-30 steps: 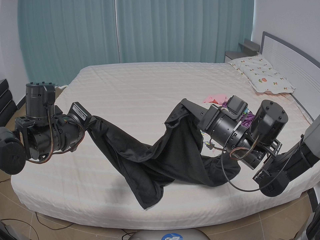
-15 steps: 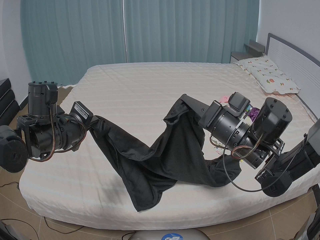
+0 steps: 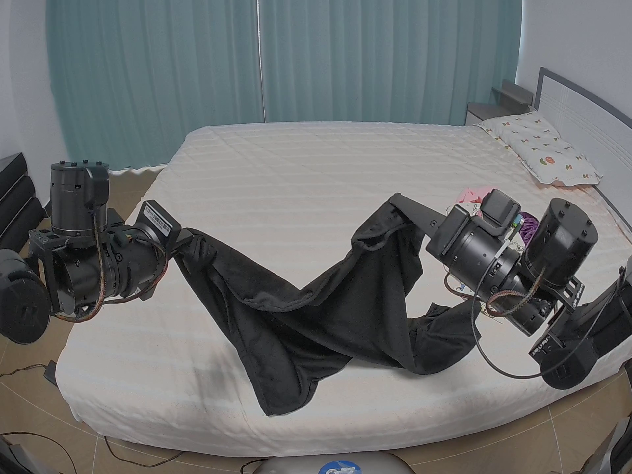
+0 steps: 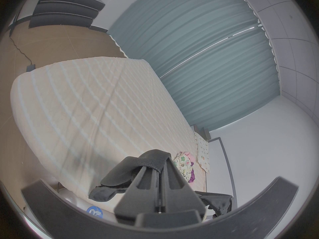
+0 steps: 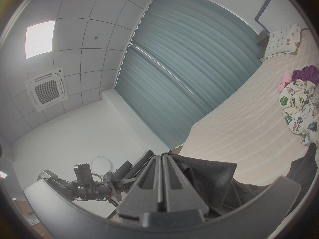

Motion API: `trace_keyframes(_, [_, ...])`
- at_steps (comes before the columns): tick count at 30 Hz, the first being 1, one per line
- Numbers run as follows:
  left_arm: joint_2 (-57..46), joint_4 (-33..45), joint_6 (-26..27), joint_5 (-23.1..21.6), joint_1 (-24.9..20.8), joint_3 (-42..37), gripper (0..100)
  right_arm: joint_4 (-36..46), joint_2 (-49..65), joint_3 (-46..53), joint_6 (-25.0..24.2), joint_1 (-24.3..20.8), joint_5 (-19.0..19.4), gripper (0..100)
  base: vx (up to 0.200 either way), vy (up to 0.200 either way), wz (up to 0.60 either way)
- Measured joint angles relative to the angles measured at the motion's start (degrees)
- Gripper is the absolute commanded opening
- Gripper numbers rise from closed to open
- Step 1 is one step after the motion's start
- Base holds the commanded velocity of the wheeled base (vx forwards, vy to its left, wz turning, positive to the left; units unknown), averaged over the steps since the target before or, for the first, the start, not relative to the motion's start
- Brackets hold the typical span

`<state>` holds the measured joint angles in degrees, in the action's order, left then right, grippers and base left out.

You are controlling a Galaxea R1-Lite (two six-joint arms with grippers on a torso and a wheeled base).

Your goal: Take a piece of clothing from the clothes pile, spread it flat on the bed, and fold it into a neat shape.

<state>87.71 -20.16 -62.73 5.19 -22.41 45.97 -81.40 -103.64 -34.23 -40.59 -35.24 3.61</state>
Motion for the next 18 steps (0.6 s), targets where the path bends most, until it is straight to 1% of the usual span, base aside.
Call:
trace_keyframes(4, [0.0, 1.0, 0.0, 0.0, -1.7, -1.5, 0, 0.1, 2.9, 4.3, 0.0, 0.2, -0.1, 0, -0.2, 0.0, 0.0])
trace_keyframes(10, [-1.4, 2.0, -0.1, 0.0, -4.7, -4.0, 0, 0.2, 8.1, 10.5, 0.0, -1.8, -0.2, 0, -0.2, 0.0, 0.0])
trace_keyframes(18, [-6.6, 5.2, -0.5, 0.0, -6.8, -5.2, 0, 1.5, 17.4, 13.8, 0.0, -4.4, -1.5, 0, -0.2, 0.0, 0.0])
